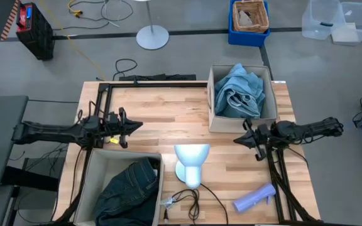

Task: Sort clothes
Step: Return to Home Position

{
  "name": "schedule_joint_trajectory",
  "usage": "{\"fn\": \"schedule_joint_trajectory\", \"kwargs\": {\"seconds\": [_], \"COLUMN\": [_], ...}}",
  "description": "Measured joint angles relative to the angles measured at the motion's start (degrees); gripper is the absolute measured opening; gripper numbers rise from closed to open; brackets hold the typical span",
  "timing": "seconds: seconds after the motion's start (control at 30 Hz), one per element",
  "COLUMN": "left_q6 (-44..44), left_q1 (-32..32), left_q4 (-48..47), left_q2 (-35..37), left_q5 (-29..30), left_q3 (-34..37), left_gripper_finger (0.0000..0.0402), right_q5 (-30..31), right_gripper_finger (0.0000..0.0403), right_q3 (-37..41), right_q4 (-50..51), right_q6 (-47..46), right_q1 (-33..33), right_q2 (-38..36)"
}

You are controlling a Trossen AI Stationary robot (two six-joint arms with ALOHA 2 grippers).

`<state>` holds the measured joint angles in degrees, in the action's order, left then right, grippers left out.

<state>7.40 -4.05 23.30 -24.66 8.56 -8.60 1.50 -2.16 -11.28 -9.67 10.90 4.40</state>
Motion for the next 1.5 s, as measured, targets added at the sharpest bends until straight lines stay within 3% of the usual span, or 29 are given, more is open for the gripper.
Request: {"fn": "schedule_joint_trajectory", "kwargs": {"seconds": [0.2, 0.53, 0.73, 0.9, 1.0, 1.5], "left_q6": [0.15, -3.36, 5.63, 15.73, 14.35, 12.13], "left_q1": [-0.03, -0.09, -0.18, -0.18, -0.18, -0.16], "left_q4": [7.38, 5.22, -1.24, -11.96, -19.93, -20.6], "left_q2": [0.13, 0.08, 0.08, 0.08, -0.23, -2.83], "left_q5": [0.54, 1.19, 4.89, 4.93, 4.54, 3.5], "left_q3": [6.41, 7.98, 8.02, 8.07, 8.07, 6.54], "left_gripper_finger": [0.0, 0.0, 0.0001, 0.0007, 0.0008, 0.0008], "right_q5": [-0.56, -2.93, -2.93, -2.93, -2.93, -2.91], "right_gripper_finger": [0.0, 0.0007, 0.0028, 0.0035, 0.0034, 0.0033], "right_q3": [1.69, 1.71, 1.73, 1.75, 1.78, 1.82], "right_q4": [-1.16, 0.59, 2.02, 3.91, 5.07, 9.83], "right_q6": [4.31, 4.15, -5.66, -7.23, -7.26, -7.43], "right_q1": [-0.07, -0.06, -0.07, -0.07, -0.07, -0.07], "right_q2": [0.03, -0.09, -0.09, -0.09, -0.09, 0.02]}}
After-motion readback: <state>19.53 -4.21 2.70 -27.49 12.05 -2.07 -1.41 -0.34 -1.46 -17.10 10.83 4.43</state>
